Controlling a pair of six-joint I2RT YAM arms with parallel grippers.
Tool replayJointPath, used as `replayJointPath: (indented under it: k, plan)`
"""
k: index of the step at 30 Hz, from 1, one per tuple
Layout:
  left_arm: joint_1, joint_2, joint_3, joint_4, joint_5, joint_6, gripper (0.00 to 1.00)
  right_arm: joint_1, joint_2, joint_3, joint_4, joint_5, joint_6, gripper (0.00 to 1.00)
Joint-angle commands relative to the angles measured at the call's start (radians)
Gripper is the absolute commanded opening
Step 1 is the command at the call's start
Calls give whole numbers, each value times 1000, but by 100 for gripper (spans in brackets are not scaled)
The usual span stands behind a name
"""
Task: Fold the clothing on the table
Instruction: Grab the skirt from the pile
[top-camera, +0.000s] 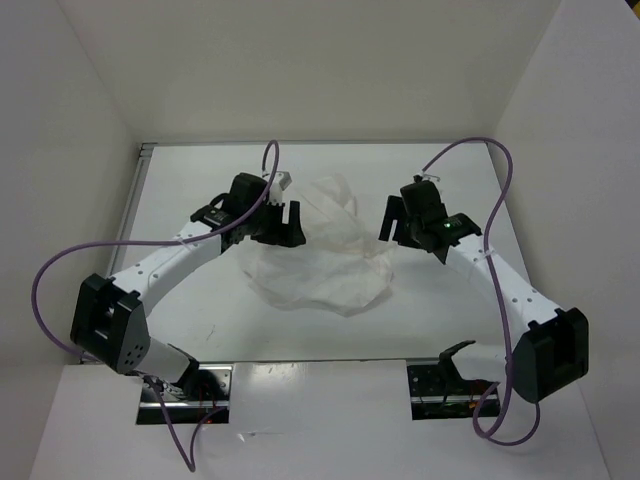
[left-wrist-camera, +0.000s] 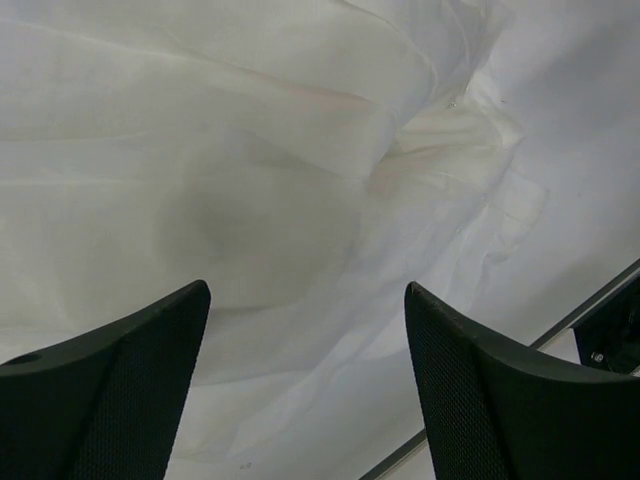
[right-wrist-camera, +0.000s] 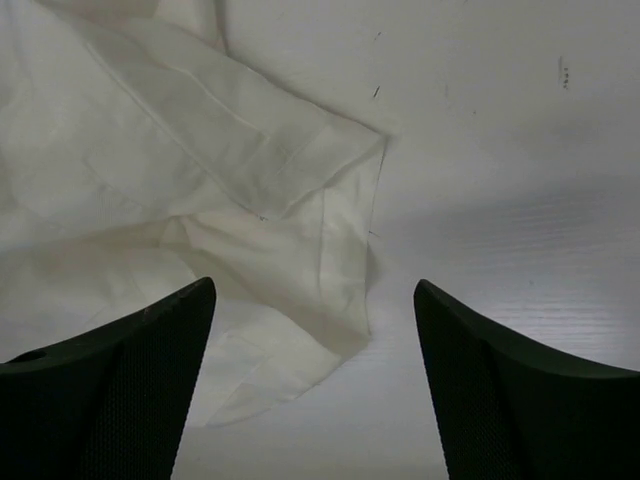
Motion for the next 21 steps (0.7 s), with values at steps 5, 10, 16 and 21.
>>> replayJointPath:
  k: [5, 10, 16, 21]
  plan:
    - [0, -87, 0, -7, -34, -22, 88, -5, 182, -22, 115, -172, 46, 73]
    - [10, -132, -23, -27, -34, -22, 90, -5, 233, -53, 161, -329, 46, 64]
    - [46, -164, -34, -47, -52, -22, 90, -5, 245, -94, 114, -358, 55, 62]
    - [55, -164, -43, -47, -71, -22, 90, -5, 207, -125, 72, -411, 87, 62]
